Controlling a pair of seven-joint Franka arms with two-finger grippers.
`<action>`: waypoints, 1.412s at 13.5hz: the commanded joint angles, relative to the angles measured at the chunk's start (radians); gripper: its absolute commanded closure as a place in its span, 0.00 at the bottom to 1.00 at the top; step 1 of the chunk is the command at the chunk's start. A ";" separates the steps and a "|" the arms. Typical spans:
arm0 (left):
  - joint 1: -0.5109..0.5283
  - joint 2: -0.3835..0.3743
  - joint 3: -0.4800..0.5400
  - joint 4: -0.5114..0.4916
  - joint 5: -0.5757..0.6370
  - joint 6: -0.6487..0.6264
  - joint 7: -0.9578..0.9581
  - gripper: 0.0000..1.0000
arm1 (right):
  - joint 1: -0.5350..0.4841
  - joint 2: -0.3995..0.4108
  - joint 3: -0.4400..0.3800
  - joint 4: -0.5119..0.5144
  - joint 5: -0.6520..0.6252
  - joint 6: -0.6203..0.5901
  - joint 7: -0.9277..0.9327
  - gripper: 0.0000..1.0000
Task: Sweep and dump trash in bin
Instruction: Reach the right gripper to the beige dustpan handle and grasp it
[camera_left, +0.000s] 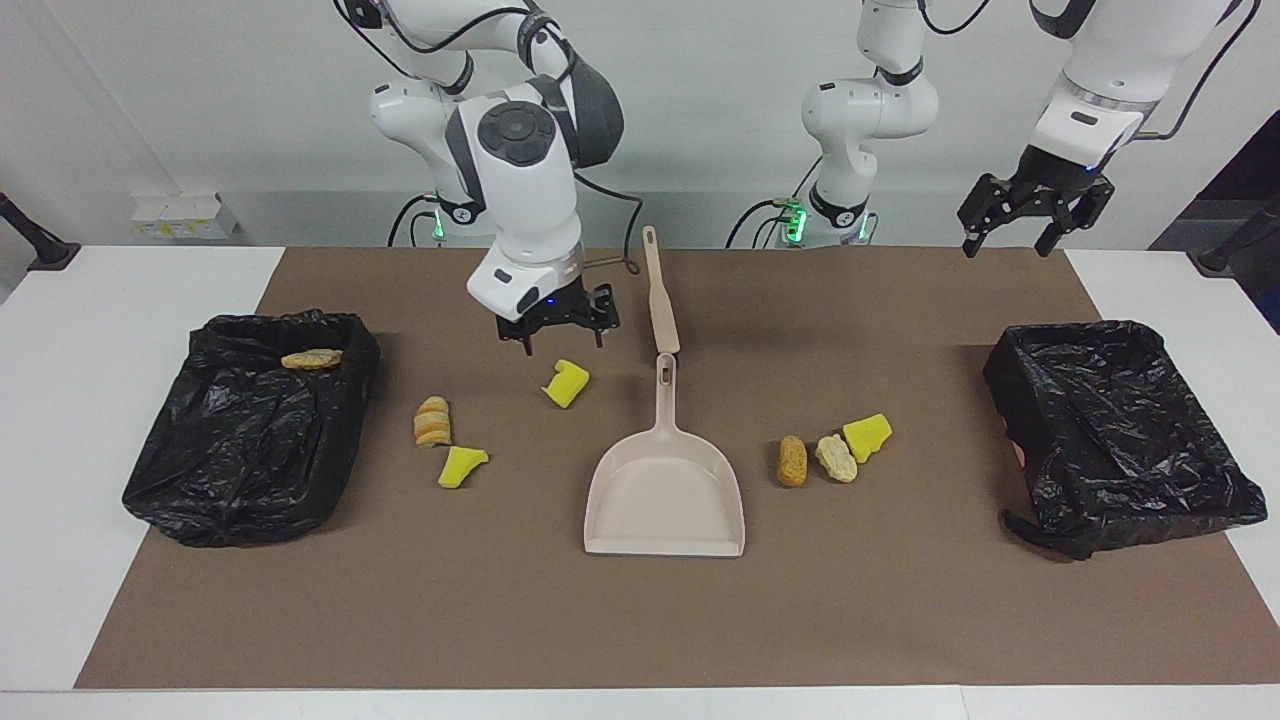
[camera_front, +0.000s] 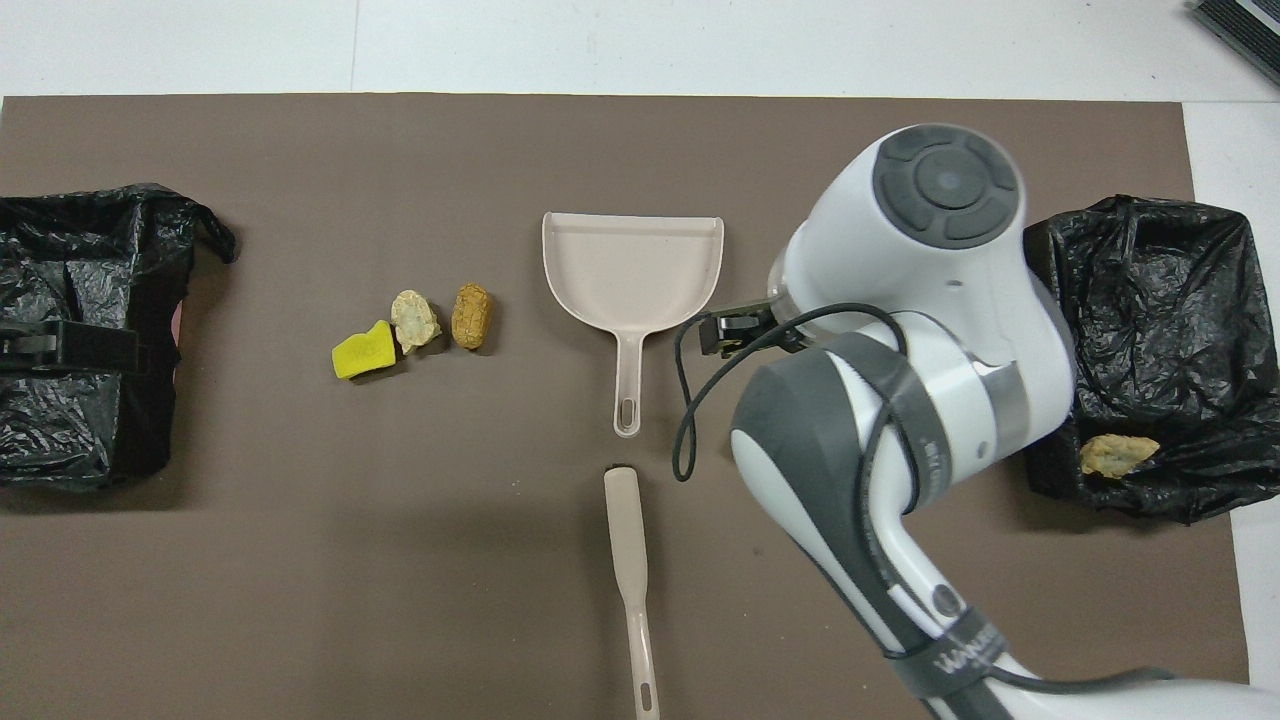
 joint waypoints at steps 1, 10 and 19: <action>0.007 -0.007 -0.001 0.008 -0.010 -0.021 0.005 0.00 | 0.063 0.096 -0.004 0.069 0.015 0.073 0.123 0.00; 0.009 -0.009 -0.001 0.008 -0.010 -0.021 0.005 0.00 | 0.184 0.230 -0.005 0.067 -0.057 0.256 0.311 0.03; -0.010 -0.009 -0.015 0.007 -0.012 -0.023 0.000 0.00 | 0.184 0.191 -0.005 -0.062 -0.068 0.294 0.302 0.48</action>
